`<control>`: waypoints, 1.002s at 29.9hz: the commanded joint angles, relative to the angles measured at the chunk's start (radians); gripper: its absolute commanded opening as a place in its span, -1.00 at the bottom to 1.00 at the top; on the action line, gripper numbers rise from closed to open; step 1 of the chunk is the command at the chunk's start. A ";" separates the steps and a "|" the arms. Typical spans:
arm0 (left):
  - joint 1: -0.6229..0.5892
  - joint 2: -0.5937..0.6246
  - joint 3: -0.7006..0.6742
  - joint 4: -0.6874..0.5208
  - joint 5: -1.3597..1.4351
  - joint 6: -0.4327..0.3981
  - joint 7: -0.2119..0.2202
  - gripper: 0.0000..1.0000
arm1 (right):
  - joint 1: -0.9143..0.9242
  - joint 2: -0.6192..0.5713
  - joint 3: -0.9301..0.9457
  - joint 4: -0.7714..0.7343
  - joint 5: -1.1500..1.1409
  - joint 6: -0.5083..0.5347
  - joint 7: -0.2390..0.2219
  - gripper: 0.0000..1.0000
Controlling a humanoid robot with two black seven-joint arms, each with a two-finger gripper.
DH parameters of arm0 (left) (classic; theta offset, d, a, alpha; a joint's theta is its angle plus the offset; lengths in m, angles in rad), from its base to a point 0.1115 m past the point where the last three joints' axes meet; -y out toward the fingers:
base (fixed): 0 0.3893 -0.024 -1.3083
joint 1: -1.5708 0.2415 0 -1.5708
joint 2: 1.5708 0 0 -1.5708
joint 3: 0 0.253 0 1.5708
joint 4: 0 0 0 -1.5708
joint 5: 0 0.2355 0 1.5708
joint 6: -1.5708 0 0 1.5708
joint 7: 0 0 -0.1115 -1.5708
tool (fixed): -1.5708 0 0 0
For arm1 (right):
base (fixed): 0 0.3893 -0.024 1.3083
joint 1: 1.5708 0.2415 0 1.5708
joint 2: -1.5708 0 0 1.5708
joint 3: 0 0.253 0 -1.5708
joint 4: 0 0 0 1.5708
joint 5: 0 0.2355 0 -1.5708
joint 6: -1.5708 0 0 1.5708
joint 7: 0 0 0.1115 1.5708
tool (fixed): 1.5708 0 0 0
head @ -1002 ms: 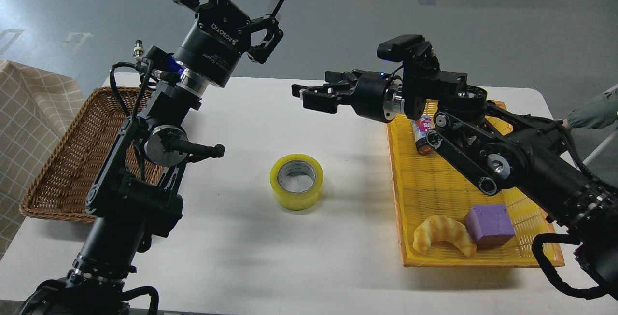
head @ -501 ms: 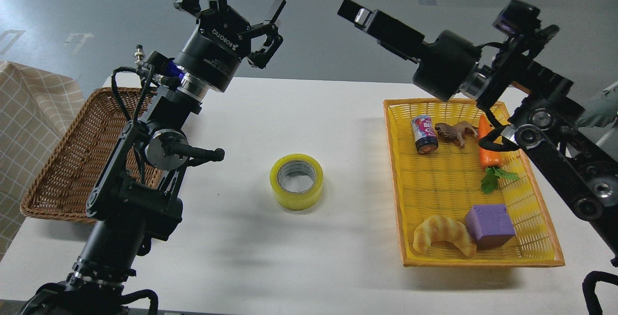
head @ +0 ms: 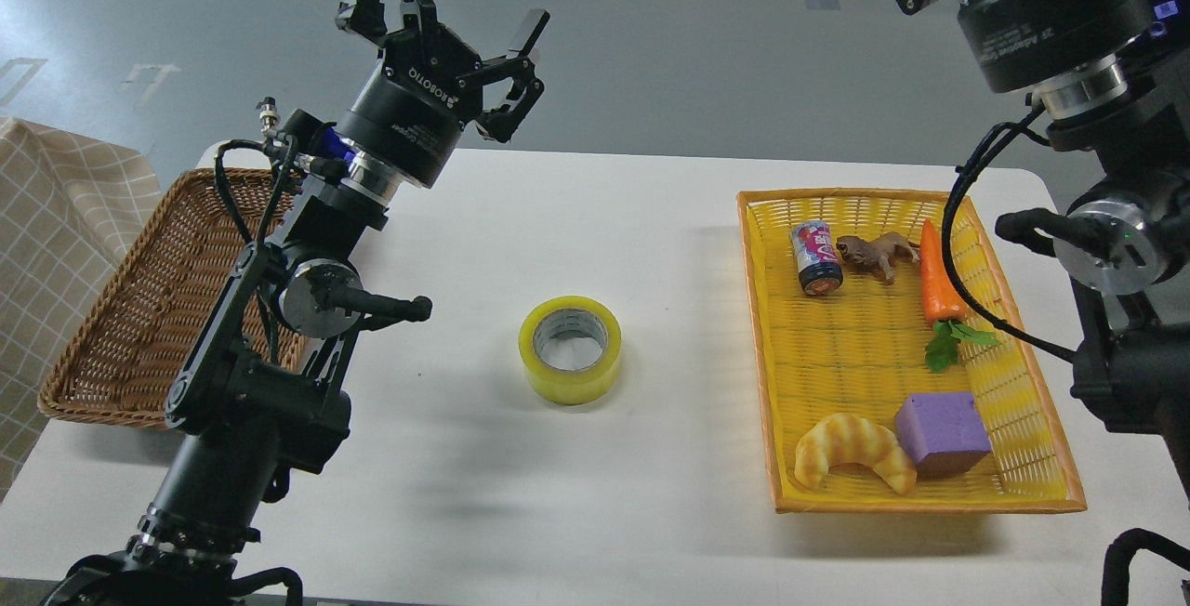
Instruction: Place and transfer tape with both arms
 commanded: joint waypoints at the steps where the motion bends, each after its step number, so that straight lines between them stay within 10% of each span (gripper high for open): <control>1: 0.003 0.000 -0.002 -0.001 -0.002 -0.006 -0.006 0.96 | -0.009 0.052 0.041 0.012 0.006 -0.008 -0.002 1.00; 30: -0.009 0.079 0.012 -0.049 -0.068 0.024 -0.033 0.96 | -0.081 0.112 0.021 0.020 0.001 0.000 -0.009 1.00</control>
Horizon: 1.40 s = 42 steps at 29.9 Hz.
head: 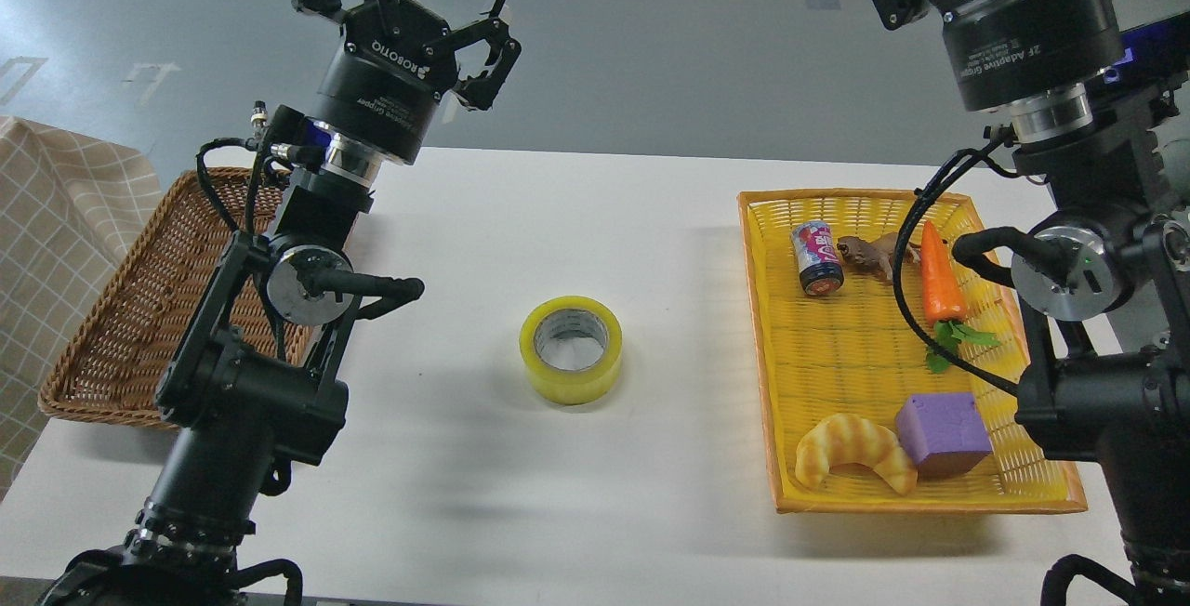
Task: Place and transfer tape with both arms
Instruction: 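Reach the left gripper toward the tape roll on the table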
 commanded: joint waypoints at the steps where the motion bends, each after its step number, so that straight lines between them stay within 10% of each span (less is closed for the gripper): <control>1: -0.006 0.079 0.035 -0.026 0.090 -0.006 -0.005 0.96 | -0.011 -0.008 -0.008 0.007 -0.002 0.000 -0.003 1.00; 10: -0.047 0.106 0.099 -0.054 0.817 0.014 -0.042 0.95 | -0.019 -0.006 -0.006 0.017 -0.002 -0.002 -0.014 1.00; 23: -0.065 0.200 0.549 0.082 1.518 0.261 0.001 0.95 | -0.019 -0.028 0.005 0.038 -0.002 -0.005 -0.016 1.00; 42: -0.095 0.347 0.830 0.224 1.608 0.345 -0.004 0.95 | -0.026 -0.031 0.019 0.069 -0.002 -0.009 -0.029 1.00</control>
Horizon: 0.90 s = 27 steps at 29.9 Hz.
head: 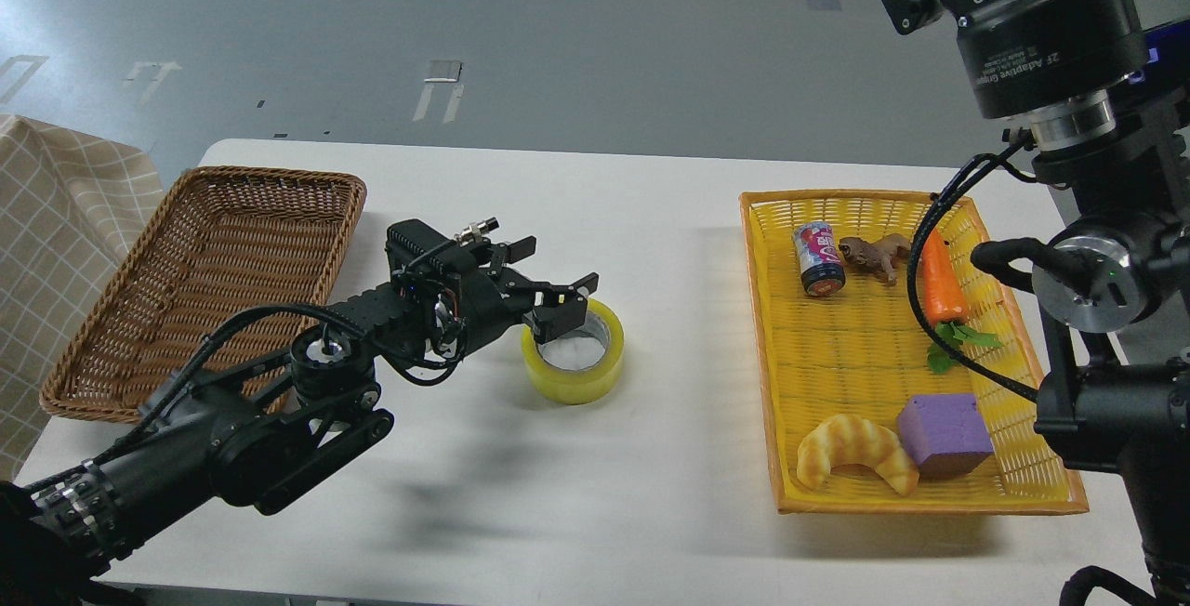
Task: Place and transfer tape with both arms
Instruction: 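Reach the left gripper toward the tape roll on the table, then grasp the tape roll with the left gripper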
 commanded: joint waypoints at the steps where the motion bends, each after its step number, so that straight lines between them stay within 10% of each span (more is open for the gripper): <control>1: 0.003 0.005 0.016 0.003 0.000 0.004 0.001 0.95 | -0.006 0.001 0.001 0.001 0.002 0.000 -0.001 1.00; 23: 0.009 0.005 0.071 0.067 0.000 0.015 0.001 0.83 | -0.034 0.000 0.019 0.019 0.002 -0.011 -0.024 1.00; 27: 0.013 0.005 0.072 0.069 0.000 0.016 0.000 0.39 | -0.040 0.000 0.021 0.019 0.002 -0.011 -0.028 1.00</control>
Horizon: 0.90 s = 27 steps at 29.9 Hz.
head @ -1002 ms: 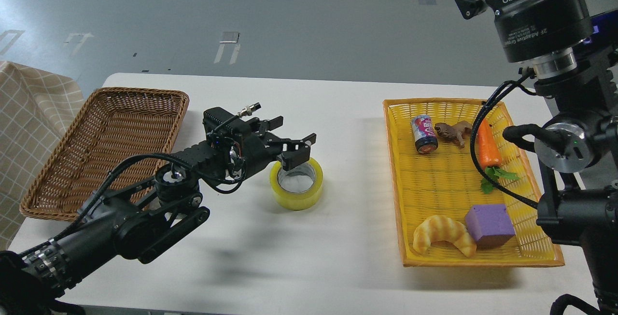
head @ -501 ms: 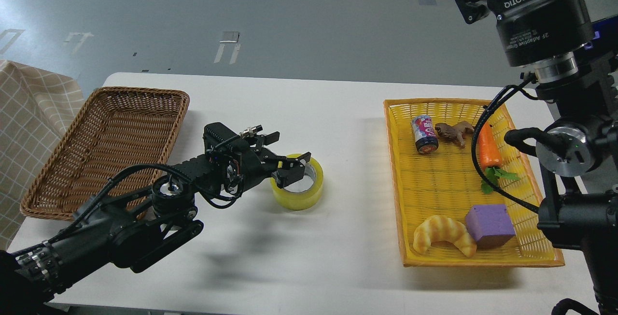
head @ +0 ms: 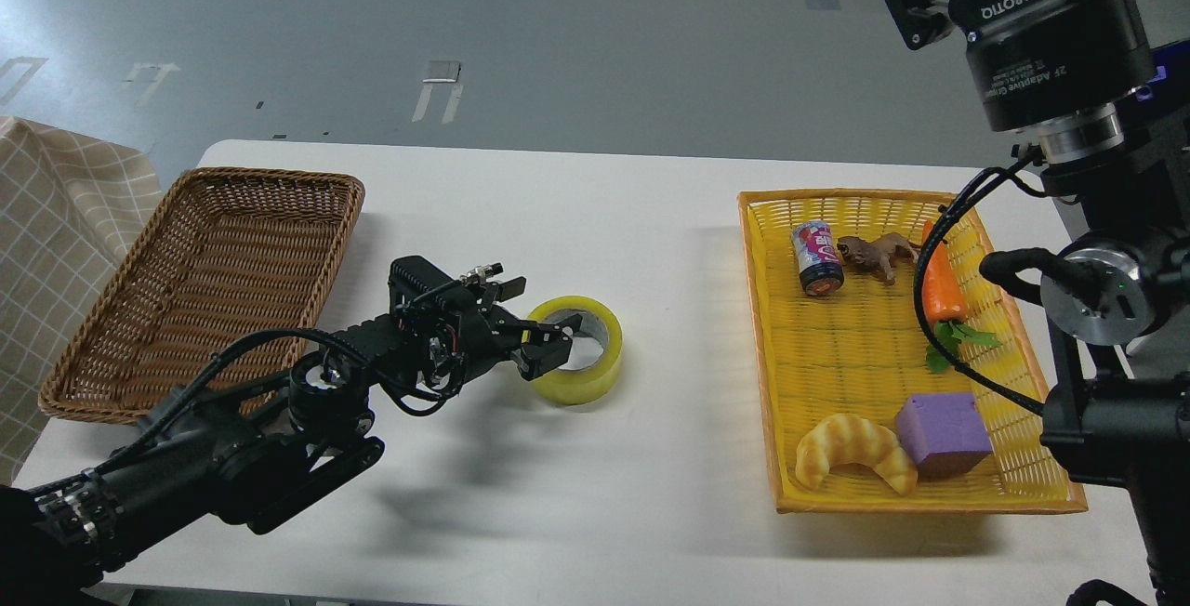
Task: Place and transfer tape with both arms
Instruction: 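Grasp the tape roll with the left gripper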
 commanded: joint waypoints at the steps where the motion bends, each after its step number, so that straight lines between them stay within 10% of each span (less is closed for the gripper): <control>1: 0.004 0.000 0.002 0.002 0.000 0.001 -0.003 0.35 | -0.004 0.000 0.001 0.000 0.000 -0.002 -0.006 1.00; 10: 0.001 0.009 0.053 0.030 0.000 0.052 -0.044 0.09 | -0.015 0.002 0.001 0.002 0.000 -0.002 -0.008 1.00; 17: -0.005 0.034 0.076 0.048 0.000 0.073 -0.044 -0.61 | -0.015 0.003 0.001 0.002 0.000 -0.012 -0.014 1.00; 27: -0.008 0.026 0.074 0.062 0.000 0.098 -0.043 -0.74 | -0.024 0.008 0.002 0.000 0.000 -0.032 -0.022 1.00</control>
